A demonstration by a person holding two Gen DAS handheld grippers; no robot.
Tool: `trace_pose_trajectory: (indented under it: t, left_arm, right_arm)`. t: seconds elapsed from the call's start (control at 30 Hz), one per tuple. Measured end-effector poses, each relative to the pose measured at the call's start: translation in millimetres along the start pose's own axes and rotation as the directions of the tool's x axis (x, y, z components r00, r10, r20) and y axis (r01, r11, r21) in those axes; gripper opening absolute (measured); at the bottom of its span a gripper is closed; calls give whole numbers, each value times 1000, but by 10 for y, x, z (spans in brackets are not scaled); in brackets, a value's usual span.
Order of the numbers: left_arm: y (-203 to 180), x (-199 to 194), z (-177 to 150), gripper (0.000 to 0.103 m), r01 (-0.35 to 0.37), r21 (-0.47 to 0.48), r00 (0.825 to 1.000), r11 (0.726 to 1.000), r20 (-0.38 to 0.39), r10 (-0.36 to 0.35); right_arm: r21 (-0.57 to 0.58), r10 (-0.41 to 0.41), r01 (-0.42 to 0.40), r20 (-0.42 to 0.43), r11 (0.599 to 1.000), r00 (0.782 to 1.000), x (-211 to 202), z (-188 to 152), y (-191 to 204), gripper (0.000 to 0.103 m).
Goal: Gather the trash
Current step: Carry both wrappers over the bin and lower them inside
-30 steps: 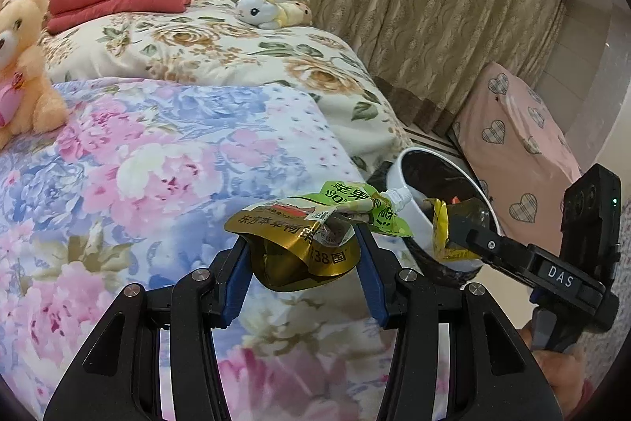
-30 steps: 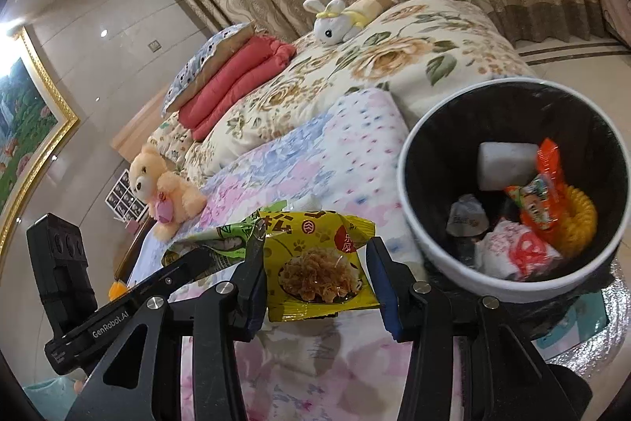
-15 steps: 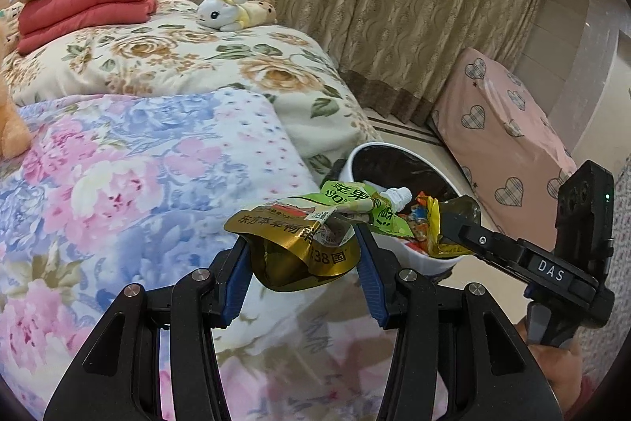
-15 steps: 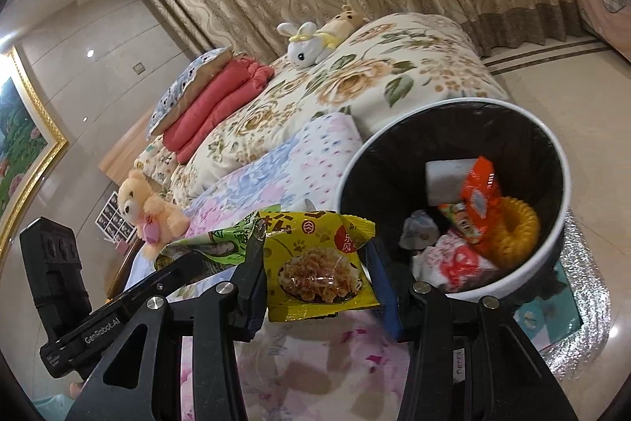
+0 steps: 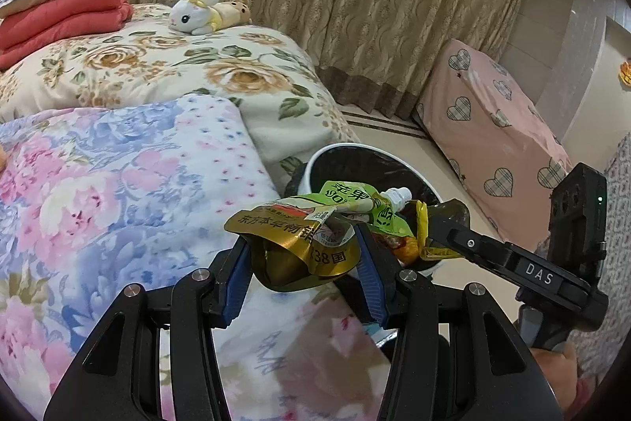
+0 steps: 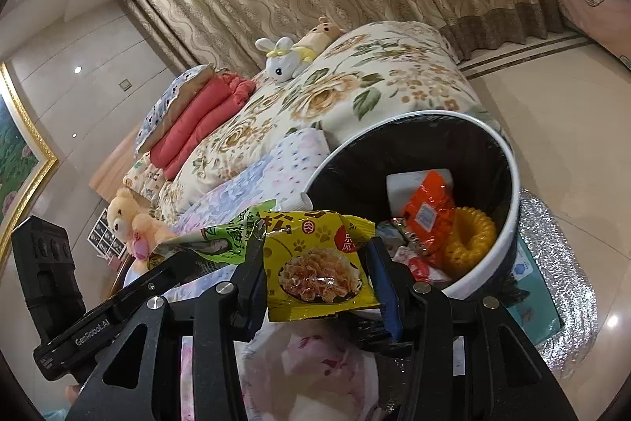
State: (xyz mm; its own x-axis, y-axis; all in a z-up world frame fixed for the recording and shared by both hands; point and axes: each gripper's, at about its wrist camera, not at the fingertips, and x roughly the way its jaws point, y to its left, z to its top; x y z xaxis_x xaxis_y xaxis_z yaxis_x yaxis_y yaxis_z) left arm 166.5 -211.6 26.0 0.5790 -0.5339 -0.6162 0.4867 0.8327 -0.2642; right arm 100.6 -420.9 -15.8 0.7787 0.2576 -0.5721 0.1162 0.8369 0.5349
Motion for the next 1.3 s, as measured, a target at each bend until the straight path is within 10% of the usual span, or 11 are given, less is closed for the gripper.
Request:
trace_pose_trajectory:
  t: [1.3]
  left_arm:
    - [-362, 414, 125, 48, 9, 30, 999, 1000, -33, -8]
  right_arm:
    - [21, -51, 51, 5, 998, 999, 12, 195, -345, 47]
